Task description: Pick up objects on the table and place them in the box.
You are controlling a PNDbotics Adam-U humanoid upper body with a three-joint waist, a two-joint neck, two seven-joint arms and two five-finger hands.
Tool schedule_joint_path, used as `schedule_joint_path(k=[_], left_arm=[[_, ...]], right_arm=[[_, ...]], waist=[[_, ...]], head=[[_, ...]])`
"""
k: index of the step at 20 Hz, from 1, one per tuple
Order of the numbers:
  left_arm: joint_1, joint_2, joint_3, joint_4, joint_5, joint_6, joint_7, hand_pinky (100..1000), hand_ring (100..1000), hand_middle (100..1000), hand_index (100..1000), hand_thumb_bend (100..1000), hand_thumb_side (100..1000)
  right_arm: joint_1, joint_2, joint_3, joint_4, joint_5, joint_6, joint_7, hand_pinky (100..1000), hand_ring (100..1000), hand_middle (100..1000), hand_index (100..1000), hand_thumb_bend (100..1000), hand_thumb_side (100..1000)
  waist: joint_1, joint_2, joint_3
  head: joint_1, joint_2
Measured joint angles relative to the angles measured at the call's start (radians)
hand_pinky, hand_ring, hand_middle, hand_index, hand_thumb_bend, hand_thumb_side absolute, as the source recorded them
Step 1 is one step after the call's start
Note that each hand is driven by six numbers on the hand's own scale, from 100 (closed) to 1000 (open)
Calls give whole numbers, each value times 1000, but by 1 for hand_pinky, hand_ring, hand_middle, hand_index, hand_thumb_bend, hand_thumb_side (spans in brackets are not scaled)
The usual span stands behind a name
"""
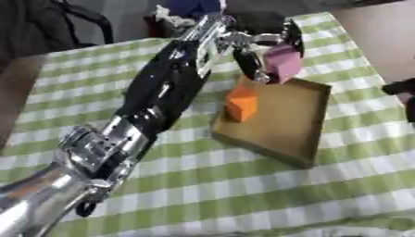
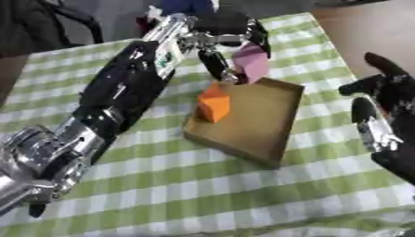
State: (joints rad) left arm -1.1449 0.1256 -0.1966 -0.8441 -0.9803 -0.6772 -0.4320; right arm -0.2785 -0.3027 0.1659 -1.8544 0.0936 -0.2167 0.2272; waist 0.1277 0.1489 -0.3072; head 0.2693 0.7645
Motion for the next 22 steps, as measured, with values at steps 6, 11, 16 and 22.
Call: schedule_joint_path(k=[6, 11, 16, 22], left_arm=[[3, -2, -3, 25, 4, 44, -44, 827, 790, 792, 875, 165, 100], [3, -2, -2, 28, 5, 72, -72, 842, 814, 849, 902, 230, 171], [3, -2, 4, 28, 10, 88, -88, 849, 825, 876, 913, 260, 194], [3, -2, 7, 28, 12, 98, -98, 869, 845, 921, 926, 436, 271]], right_arm=[[7, 4, 8, 9, 0, -6, 15, 889, 748, 622, 987, 100, 579], [6, 6, 8, 11, 1, -10, 19, 889, 749, 622, 988, 100, 577], [6, 6, 8, 11, 1, -11, 20, 889, 749, 623, 989, 100, 576], [6, 6, 8, 11, 1, -13, 23, 890, 751, 624, 994, 100, 575]], waist=[[0, 0, 2], [0, 0, 2], [0, 0, 2], [0, 0, 1]], head=[[0, 0], [-1, 0], [-4, 0], [-5, 0]])
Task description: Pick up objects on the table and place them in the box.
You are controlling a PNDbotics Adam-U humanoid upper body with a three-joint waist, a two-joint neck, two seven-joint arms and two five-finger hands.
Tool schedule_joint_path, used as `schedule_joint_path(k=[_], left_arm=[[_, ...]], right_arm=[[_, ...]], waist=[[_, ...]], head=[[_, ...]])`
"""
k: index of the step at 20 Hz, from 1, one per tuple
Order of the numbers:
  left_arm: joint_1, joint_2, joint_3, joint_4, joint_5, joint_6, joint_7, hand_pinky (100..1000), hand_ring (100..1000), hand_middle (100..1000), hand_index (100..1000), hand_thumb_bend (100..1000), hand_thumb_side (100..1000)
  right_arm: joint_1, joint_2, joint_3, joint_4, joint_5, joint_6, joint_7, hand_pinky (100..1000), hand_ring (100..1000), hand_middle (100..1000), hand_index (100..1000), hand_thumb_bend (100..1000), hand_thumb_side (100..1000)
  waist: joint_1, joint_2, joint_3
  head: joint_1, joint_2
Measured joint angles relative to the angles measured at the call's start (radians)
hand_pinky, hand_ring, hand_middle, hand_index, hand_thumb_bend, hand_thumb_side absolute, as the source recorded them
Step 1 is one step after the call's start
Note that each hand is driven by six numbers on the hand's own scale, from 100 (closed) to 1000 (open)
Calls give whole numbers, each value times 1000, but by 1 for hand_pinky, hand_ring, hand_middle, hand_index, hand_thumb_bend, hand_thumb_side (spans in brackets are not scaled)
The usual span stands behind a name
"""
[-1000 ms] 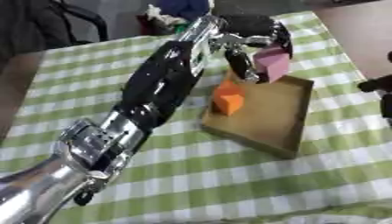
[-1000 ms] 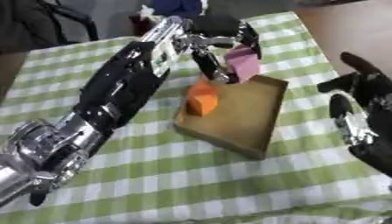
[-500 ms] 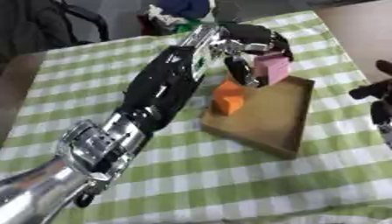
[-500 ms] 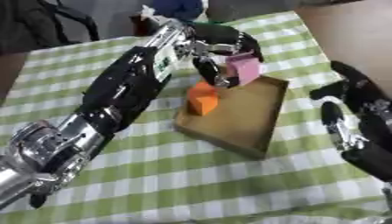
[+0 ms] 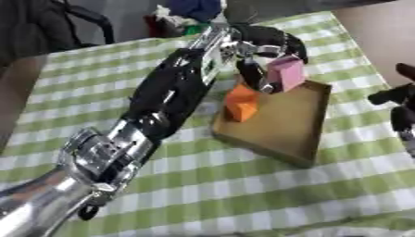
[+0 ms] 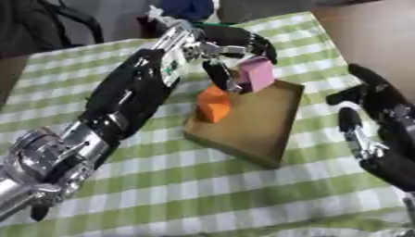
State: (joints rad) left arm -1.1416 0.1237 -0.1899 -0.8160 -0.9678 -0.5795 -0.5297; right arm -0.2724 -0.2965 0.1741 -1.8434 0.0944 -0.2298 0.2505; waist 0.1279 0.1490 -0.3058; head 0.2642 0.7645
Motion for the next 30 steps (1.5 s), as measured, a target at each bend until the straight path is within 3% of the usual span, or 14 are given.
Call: schedule_joint_path(k=[2, 6, 12, 16, 19, 22, 26, 30], left_arm=[[0, 0, 0, 0, 0, 0, 0, 874, 849, 926, 927, 487, 277], [0, 0, 2, 0, -2, 0, 0, 873, 846, 920, 925, 478, 278], [0, 8, 13, -41, 28, -21, 21, 828, 796, 836, 897, 490, 311], [19, 77, 24, -147, 130, -44, 44, 809, 778, 810, 889, 544, 441], [86, 160, 36, -280, 233, -52, 53, 800, 772, 799, 883, 532, 519], [200, 243, 63, -445, 323, -24, 84, 779, 768, 789, 874, 470, 553], [370, 302, 130, -631, 435, 71, 177, 743, 762, 772, 864, 433, 534], [500, 289, 214, -752, 533, 174, 277, 717, 756, 756, 854, 413, 519]], right_arm=[[0, 0, 1, 0, 0, -1, 3, 890, 751, 624, 994, 100, 576], [0, 0, 4, 0, 0, -1, 6, 889, 750, 623, 994, 100, 575], [0, 1, 3, 0, 0, 2, 3, 888, 749, 621, 993, 100, 575], [1, 1, -7, 0, 1, 3, -7, 887, 749, 622, 992, 100, 569], [1, 0, -18, 0, 2, 4, -19, 886, 749, 623, 991, 100, 562], [-1, -1, -30, 0, 2, 4, -33, 885, 749, 624, 991, 100, 556], [-9, -9, -45, -4, 2, 5, -50, 884, 749, 624, 993, 100, 554], [-9, -9, -52, -10, 2, 5, -63, 884, 749, 624, 1000, 100, 555]], waist=[[0, 0, 0], [0, 0, 0], [-2, 2, 9], [-8, 2, 34], [-15, 2, 64], [-24, 5, 86], [-34, 11, 120], [-41, 15, 144]], head=[[-1, 0], [-3, 0], [-6, 0], [-18, 0], [-27, 0], [-31, 0], [-37, 0], [-38, 0]])
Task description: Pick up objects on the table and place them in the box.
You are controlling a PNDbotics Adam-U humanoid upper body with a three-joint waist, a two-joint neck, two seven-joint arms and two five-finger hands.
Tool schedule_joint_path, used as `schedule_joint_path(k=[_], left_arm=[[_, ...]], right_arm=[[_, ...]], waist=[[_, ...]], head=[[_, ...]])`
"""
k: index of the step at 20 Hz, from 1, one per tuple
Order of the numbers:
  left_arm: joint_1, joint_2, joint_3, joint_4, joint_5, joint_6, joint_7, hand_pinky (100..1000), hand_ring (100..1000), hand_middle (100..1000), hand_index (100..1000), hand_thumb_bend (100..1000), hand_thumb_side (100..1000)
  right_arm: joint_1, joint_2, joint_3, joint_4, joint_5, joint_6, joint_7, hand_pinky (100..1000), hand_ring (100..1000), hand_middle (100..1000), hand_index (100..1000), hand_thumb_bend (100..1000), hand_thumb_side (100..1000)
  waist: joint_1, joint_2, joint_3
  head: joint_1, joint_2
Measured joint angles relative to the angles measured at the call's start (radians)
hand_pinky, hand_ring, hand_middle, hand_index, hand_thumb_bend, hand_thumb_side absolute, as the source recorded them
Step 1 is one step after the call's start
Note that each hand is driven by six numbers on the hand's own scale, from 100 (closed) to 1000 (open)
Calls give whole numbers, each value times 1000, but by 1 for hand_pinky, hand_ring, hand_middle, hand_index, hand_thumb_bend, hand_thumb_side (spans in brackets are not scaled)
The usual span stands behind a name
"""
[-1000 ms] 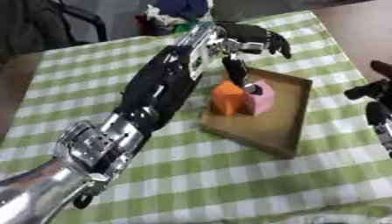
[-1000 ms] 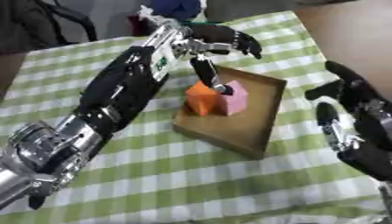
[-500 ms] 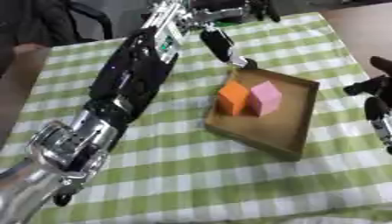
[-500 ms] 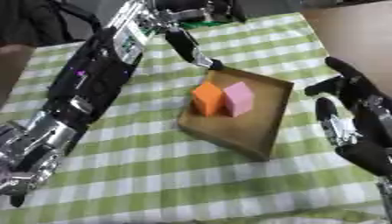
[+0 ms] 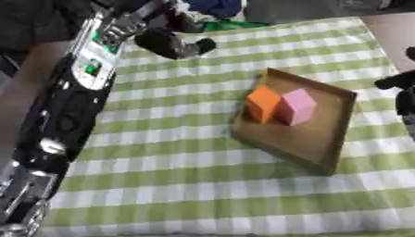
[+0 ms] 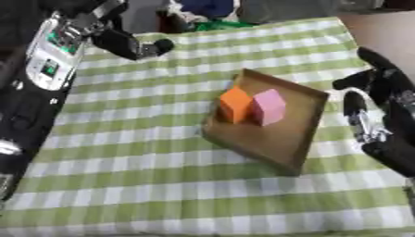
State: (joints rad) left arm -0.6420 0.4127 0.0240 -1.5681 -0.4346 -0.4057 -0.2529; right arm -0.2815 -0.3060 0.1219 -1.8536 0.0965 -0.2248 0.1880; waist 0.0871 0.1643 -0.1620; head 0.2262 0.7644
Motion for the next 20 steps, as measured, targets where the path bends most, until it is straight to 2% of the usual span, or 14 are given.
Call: schedule_joint_path(k=[4, 5, 9, 20], left_arm=[[97, -50, 64, -80, 71, 71, 73, 692, 740, 739, 848, 385, 493], [114, -61, 76, -94, 83, 85, 86, 689, 738, 737, 848, 395, 522], [176, -89, 115, -121, 112, 126, 114, 679, 728, 727, 845, 387, 529], [247, -133, 146, -141, 165, 162, 125, 656, 709, 706, 836, 370, 533]], right_arm=[[0, 0, -5, -2, 0, 0, -11, 884, 749, 624, 1000, 100, 555], [1, 0, -6, -2, 0, 1, -14, 884, 749, 624, 1000, 100, 556], [1, 0, -9, -3, 0, 2, -24, 883, 748, 623, 1000, 100, 557], [1, 0, -11, -3, 0, 3, -37, 879, 745, 620, 1000, 100, 559]], waist=[[-4, 6, 17], [-5, 8, 19], [-6, 10, 27], [-9, 15, 33]], head=[[0, 0], [0, 0], [0, 0], [0, 0]])
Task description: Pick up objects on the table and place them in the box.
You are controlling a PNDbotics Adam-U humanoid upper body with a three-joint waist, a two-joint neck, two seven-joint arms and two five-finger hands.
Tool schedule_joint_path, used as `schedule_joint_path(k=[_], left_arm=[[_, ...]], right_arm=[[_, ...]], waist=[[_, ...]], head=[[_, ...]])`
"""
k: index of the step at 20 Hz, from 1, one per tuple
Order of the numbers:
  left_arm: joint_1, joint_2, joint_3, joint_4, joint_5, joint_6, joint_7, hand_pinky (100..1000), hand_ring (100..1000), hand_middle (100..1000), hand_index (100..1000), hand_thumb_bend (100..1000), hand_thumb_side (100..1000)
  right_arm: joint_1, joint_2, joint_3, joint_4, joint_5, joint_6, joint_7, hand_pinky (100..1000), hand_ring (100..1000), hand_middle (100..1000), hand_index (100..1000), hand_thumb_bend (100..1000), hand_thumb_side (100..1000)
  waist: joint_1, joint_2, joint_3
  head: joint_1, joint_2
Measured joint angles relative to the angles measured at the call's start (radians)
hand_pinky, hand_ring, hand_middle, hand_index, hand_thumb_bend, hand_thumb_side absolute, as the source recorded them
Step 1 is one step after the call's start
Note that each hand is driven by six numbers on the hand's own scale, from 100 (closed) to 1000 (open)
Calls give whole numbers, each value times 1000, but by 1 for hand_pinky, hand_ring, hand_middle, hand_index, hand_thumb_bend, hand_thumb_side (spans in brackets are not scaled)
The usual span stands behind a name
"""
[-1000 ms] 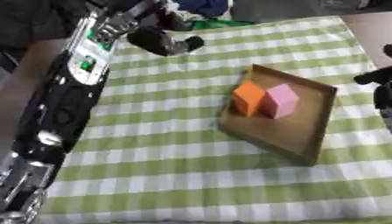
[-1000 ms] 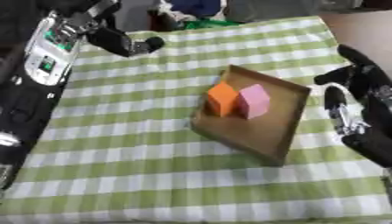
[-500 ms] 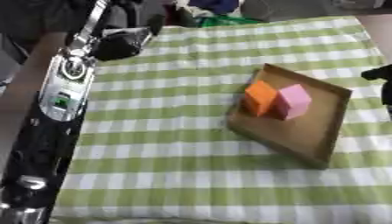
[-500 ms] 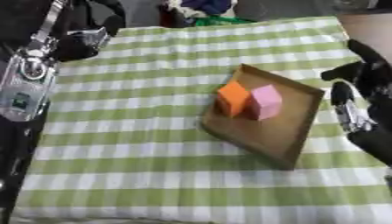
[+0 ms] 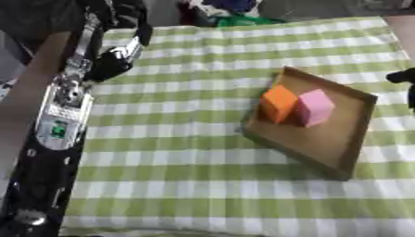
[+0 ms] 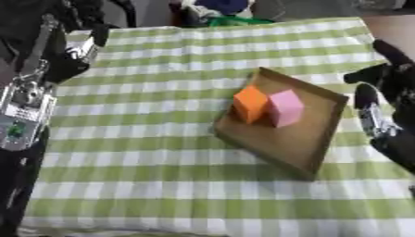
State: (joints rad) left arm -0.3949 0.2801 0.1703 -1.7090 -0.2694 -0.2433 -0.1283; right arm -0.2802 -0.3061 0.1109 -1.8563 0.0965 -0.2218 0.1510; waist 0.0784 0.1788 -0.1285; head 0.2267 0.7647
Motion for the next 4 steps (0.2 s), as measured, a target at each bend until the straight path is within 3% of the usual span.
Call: schedule_joint_path(k=[4], left_arm=[[8, -10, 1, -1, 16, 5, 0, 654, 706, 702, 832, 367, 537]], right_arm=[[0, 0, 0, 0, 0, 2, -2, 878, 743, 618, 1000, 100, 560]], waist=[[0, 1, -1]], head=[[1, 0]])
